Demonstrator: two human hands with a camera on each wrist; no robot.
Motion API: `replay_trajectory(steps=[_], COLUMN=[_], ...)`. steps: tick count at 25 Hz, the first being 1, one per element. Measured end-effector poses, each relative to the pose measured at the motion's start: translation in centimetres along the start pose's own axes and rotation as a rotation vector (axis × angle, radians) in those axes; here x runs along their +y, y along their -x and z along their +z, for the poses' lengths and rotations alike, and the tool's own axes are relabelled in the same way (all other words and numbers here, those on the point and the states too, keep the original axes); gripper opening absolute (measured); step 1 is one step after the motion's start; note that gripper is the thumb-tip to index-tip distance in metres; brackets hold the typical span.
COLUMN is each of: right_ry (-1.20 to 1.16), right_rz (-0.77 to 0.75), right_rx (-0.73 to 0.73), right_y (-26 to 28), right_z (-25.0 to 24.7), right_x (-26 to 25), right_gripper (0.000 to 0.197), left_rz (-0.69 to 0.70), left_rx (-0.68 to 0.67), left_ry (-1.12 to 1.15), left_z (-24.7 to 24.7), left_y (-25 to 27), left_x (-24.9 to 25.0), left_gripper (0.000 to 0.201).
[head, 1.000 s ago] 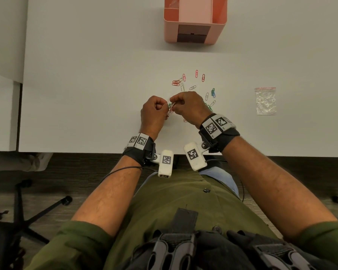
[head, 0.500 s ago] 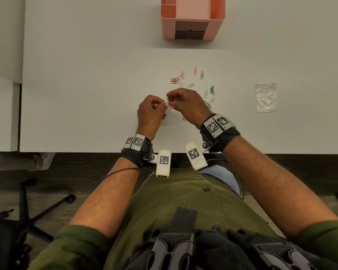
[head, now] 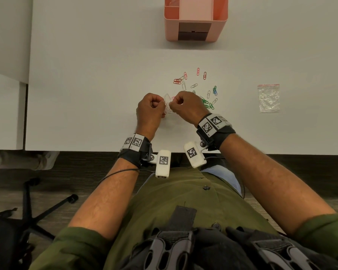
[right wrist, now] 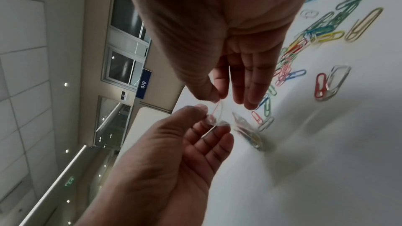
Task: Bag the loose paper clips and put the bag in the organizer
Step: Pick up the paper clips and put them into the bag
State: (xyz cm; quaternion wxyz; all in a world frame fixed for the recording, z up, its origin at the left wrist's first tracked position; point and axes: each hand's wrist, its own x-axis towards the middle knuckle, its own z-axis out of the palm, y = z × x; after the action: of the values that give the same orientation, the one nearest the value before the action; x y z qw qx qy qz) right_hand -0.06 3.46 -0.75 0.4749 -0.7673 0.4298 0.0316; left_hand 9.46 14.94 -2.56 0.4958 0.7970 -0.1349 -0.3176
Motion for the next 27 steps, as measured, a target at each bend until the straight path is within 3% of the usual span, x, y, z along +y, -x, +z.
replay_trajectory(steps=[7,13,16,19,23,27], right_ry=[-0.267,-0.714,-0.778,-0.569,-0.022,0.482], right_rz=[0.023,0.199,0.231,0.192,-0.012,-0.111], right_rx=[-0.030,-0.275,-0.314,-0.185,0.090,0.150], right_y=[-0.1,0.1,0.2,-0.4,-1.7,-2.4], right_z=[0.4,1.7,1.9,1.3,-2.5,-4.4], right_x=[-1.4,-1.8,-1.4,0.3,3.5,5.9], right_gripper=[0.017,0.006,0.010,0.007,0.018,0.045], left_rz=[0.044,0.071,0.063,0.025,-0.007,-0.026], left_rx=[0.065,0.078,0.063,0.036,0.004,-0.013], left_ry=[0.016,-0.036,-0.072,-0.094,-0.077,-0.060], left_z=[-1.9,-2.4,-2.0,-0.9,0.4,0.9], left_y=[0.2,0.3,0.2,0.0,-0.4,-0.6], left_x=[0.8,0.5,0.1,-0.4,-0.7,-0.9], left_gripper=[0.006,0.005,0.011,0.015,0.007,0.009])
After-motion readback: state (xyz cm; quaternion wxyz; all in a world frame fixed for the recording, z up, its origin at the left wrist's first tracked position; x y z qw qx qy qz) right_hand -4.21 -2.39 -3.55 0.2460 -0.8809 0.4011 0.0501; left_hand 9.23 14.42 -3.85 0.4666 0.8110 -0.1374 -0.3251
